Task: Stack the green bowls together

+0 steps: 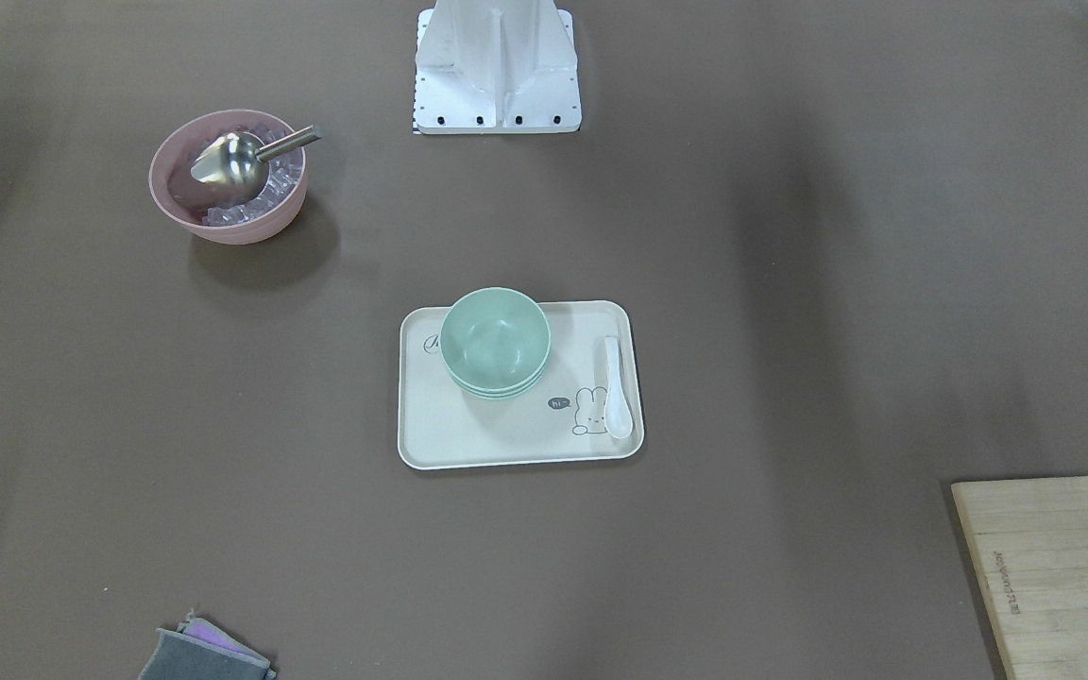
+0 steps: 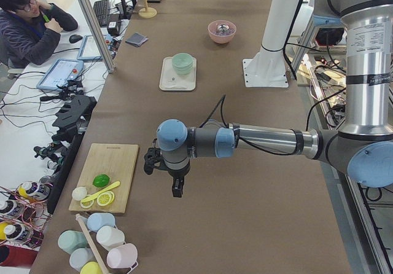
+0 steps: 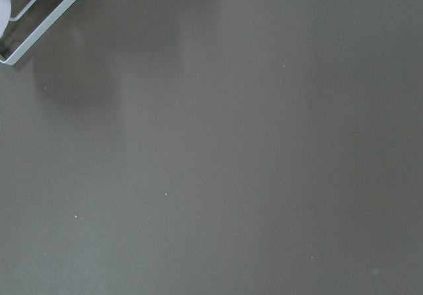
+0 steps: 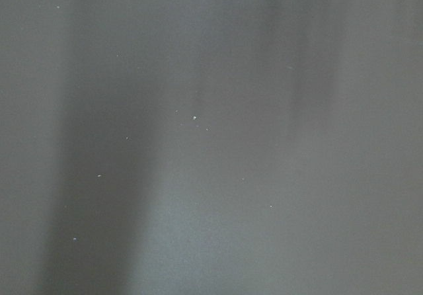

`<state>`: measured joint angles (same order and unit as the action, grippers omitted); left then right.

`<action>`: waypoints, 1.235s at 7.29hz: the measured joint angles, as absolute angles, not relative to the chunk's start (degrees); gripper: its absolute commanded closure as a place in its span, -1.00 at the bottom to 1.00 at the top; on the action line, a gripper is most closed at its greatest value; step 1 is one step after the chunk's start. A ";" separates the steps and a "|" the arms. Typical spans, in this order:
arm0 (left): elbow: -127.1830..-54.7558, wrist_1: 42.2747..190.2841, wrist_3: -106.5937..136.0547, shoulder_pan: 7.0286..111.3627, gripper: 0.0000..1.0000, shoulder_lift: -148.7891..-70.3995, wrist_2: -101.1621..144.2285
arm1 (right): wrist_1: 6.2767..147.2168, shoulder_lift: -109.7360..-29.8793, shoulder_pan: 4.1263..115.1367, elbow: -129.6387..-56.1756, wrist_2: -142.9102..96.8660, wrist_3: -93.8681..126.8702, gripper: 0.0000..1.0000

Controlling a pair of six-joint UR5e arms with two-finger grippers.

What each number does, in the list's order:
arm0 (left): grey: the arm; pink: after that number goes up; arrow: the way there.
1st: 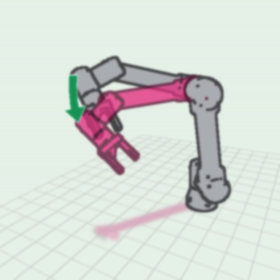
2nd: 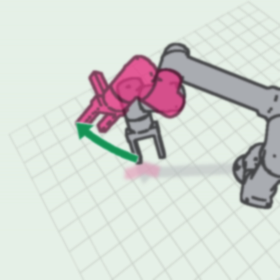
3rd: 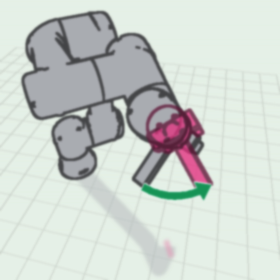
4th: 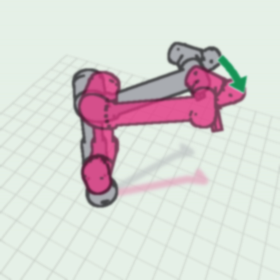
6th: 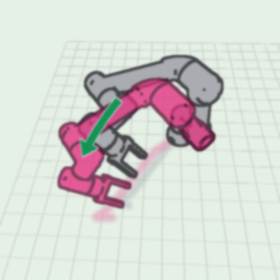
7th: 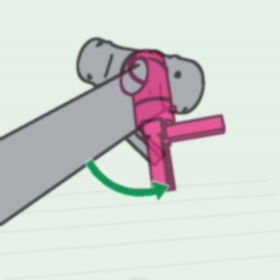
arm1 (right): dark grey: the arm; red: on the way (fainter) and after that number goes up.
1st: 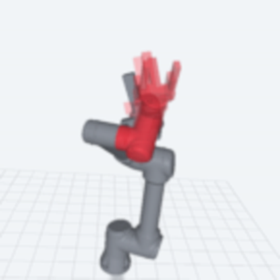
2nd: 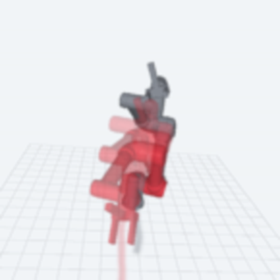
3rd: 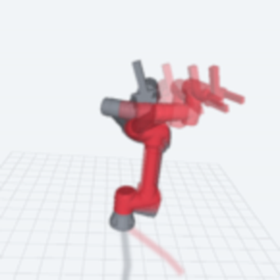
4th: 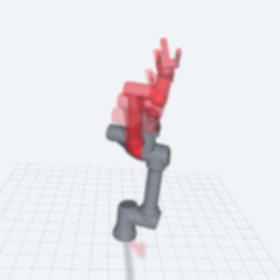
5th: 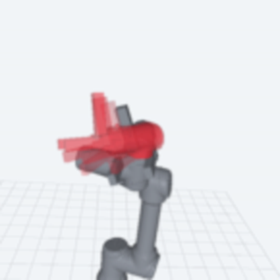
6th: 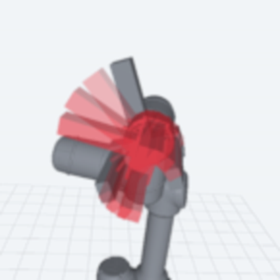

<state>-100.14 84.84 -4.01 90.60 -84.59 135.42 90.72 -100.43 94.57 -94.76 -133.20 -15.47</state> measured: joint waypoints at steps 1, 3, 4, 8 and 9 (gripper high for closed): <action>-100.44 84.84 -4.08 90.65 -0.98 -84.29 135.36 | 90.74 -100.48 94.57 -94.68 -133.28 -15.47 -1.00; -100.56 84.76 -4.12 90.66 -0.98 -83.97 134.99 | 90.73 -100.53 94.57 -94.61 -133.51 -15.45 -1.00; -100.49 84.74 -4.11 90.67 -0.98 -83.75 134.94 | 90.76 -100.54 94.54 -94.64 -134.02 -15.43 -1.00; -100.20 84.90 -4.04 90.68 -0.98 -83.24 134.91 | 90.79 -100.51 94.08 -94.74 -135.42 -15.42 -1.00; -100.17 84.90 -4.04 90.70 -0.98 -83.18 134.91 | 90.78 -100.44 93.81 -94.74 -135.81 -15.41 -1.00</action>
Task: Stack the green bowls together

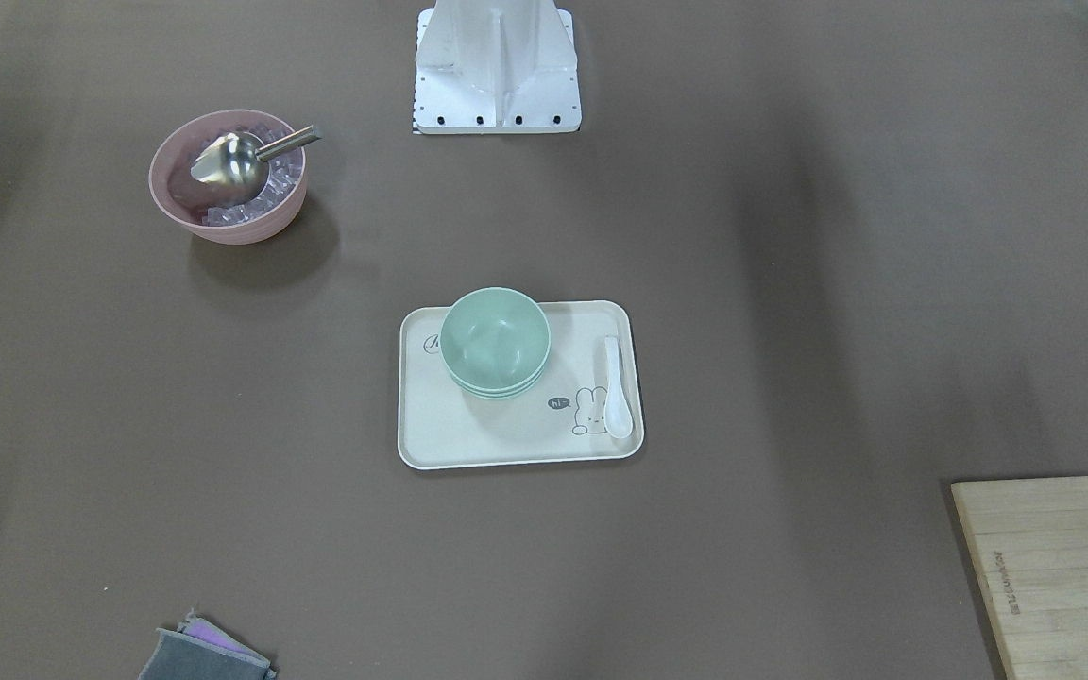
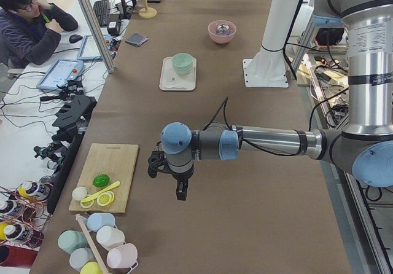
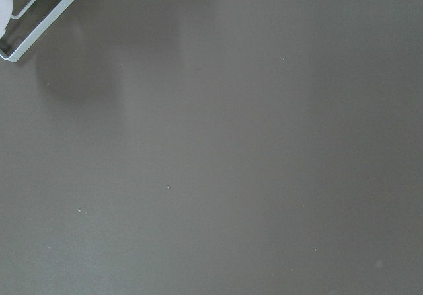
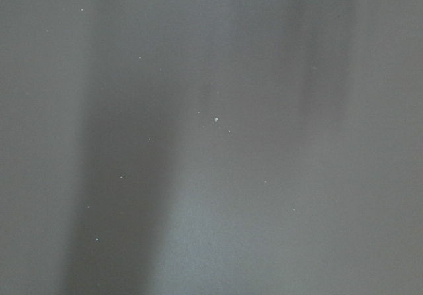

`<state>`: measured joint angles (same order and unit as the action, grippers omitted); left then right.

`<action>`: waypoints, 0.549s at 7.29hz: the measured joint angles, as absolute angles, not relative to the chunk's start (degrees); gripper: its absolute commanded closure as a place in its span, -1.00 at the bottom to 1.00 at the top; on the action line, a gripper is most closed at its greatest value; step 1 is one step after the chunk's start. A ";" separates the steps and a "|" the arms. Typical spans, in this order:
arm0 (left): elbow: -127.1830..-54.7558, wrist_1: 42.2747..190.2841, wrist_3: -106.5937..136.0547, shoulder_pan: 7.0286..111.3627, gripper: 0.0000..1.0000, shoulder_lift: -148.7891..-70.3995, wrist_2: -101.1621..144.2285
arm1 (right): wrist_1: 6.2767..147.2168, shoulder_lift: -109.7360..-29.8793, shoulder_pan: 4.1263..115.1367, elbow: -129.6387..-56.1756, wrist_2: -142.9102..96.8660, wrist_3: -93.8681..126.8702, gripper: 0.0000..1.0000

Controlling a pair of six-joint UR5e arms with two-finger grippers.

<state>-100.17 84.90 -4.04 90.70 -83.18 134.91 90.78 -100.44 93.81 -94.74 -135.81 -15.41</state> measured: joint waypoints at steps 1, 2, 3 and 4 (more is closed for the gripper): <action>-100.10 84.90 -4.04 90.74 -0.98 -83.09 134.89 | 90.74 -100.33 93.49 -94.75 -136.02 -15.41 -1.00; -99.95 84.90 -4.04 90.78 -0.98 -83.02 134.83 | 90.72 -100.25 93.21 -94.74 -136.10 -15.44 -1.00; -99.80 84.90 -4.04 90.78 -0.98 -83.00 134.76 | 90.71 -100.15 92.92 -94.74 -136.13 -15.43 -1.00; -99.86 84.90 -4.02 90.79 -0.98 -83.02 133.90 | 90.70 -100.01 92.53 -94.74 -136.12 -15.38 -1.00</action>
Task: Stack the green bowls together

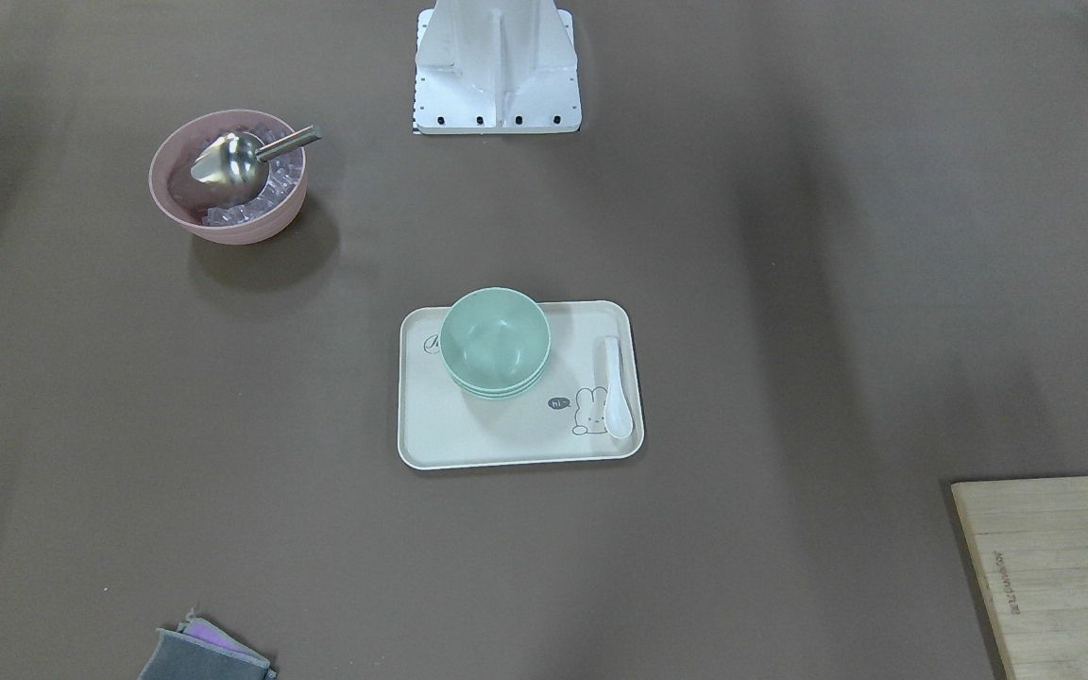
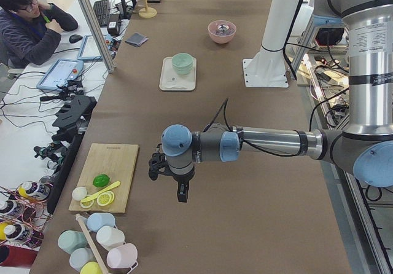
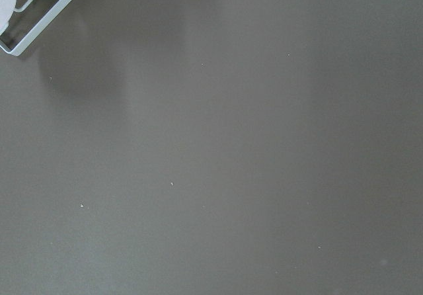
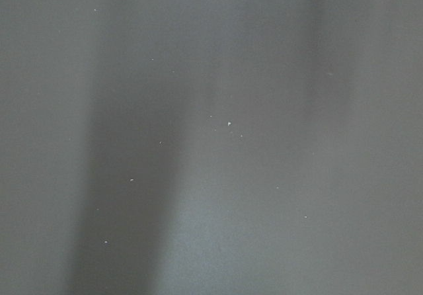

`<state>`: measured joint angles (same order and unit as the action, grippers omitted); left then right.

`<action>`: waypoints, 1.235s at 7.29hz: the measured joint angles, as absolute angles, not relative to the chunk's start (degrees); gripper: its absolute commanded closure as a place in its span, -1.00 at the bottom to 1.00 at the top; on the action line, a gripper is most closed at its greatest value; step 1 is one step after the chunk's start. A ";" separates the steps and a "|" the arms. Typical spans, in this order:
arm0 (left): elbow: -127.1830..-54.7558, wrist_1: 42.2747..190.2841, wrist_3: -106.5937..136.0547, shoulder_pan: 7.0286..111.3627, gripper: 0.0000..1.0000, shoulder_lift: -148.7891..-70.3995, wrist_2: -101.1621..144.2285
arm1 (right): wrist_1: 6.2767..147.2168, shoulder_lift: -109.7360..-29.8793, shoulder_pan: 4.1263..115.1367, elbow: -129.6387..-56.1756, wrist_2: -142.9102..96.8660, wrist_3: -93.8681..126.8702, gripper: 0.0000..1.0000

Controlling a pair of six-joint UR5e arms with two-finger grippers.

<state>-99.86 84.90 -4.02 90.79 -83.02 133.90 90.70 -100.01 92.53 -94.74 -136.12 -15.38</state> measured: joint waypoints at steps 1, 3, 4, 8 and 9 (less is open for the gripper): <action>-100.04 84.90 -3.98 90.78 -0.98 -83.08 132.12 | 90.68 -99.89 91.95 -94.70 -136.06 -15.33 -1.00; -100.03 84.88 -3.96 90.72 -0.98 -83.09 130.14 | 90.63 -99.79 91.17 -94.73 -136.04 -15.30 -1.00; -99.81 84.85 -3.97 90.65 -0.98 -82.85 129.90 | 90.62 -99.78 91.04 -94.79 -136.05 -15.36 -1.00; -99.88 84.82 -4.04 90.54 -0.98 -80.85 130.51 | 83.56 -102.30 90.78 -94.28 -136.19 -15.58 -1.00; -100.02 84.89 -4.06 90.53 -0.98 -80.15 130.56 | 82.63 -102.81 90.68 -94.22 -136.22 -15.58 -1.00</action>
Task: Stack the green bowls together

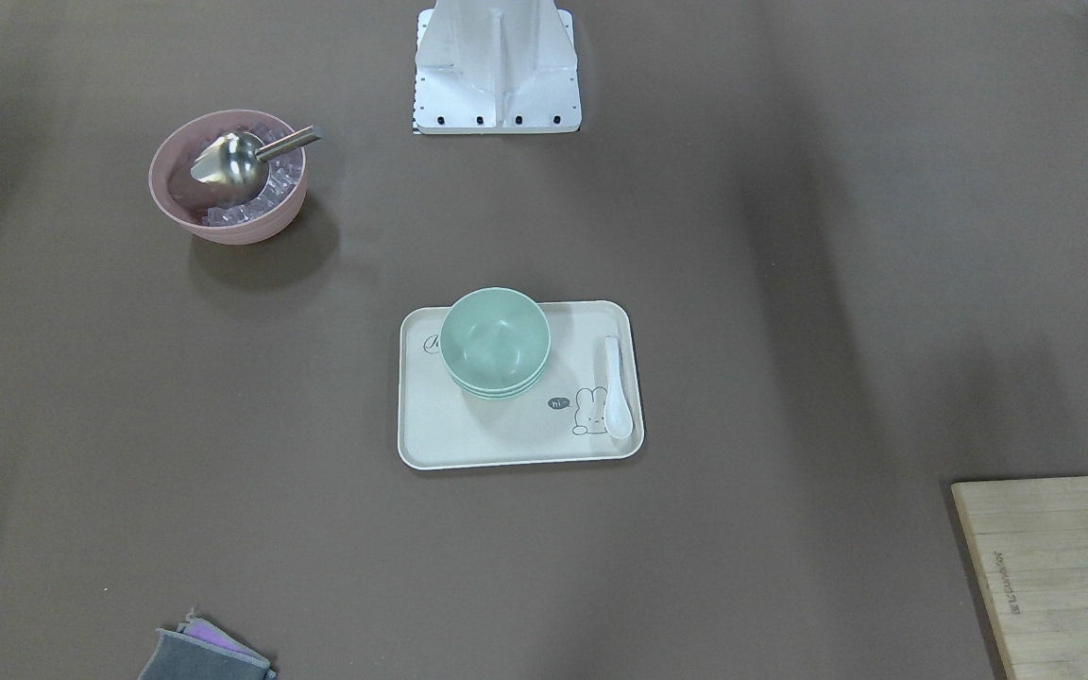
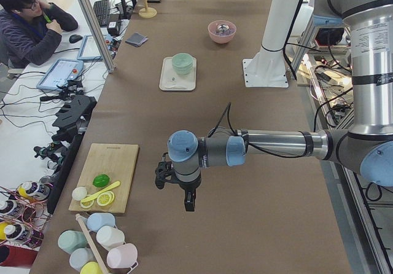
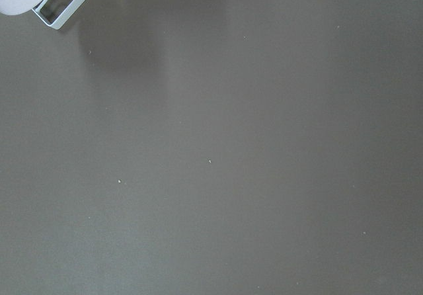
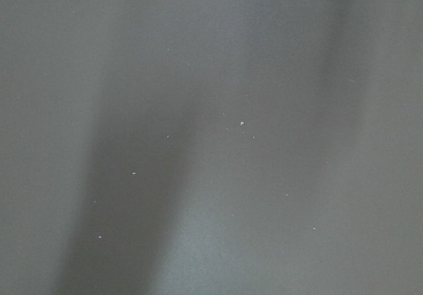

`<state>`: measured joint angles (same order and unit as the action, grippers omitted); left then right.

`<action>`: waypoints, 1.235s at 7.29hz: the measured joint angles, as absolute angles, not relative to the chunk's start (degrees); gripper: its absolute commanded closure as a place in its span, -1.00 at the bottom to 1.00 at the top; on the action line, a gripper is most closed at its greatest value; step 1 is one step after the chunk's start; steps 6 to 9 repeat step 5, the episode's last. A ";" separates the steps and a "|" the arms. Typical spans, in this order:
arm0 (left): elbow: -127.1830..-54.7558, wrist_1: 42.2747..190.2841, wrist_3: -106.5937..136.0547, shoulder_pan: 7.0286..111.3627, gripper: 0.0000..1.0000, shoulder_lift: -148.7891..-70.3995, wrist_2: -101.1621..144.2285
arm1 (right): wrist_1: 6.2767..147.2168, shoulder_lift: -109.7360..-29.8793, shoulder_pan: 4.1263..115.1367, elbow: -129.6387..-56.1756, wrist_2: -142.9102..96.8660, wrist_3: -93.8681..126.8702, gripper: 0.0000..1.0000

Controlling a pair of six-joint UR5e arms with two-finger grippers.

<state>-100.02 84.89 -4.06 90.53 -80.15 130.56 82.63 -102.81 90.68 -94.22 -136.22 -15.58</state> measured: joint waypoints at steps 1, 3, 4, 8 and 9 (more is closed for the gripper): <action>-100.19 84.91 -4.10 90.53 -0.98 -79.68 130.59 | 82.26 -103.05 90.65 -94.17 -136.23 -15.56 -1.00; -100.31 84.85 -4.07 90.53 -0.98 -79.41 130.60 | 82.04 -103.16 90.62 -94.15 -136.23 -15.61 -1.00; -100.35 84.83 -4.07 90.53 -0.98 -79.39 130.60 | 81.99 -103.18 90.62 -94.18 -136.23 -15.63 -1.00; -100.45 84.82 -4.10 90.54 -0.98 -79.37 130.61 | 81.93 -103.20 90.62 -94.21 -136.23 -15.64 -1.00; -100.45 84.82 -4.10 90.54 -0.98 -79.37 130.61 | 81.93 -103.20 90.62 -94.21 -136.23 -15.64 -1.00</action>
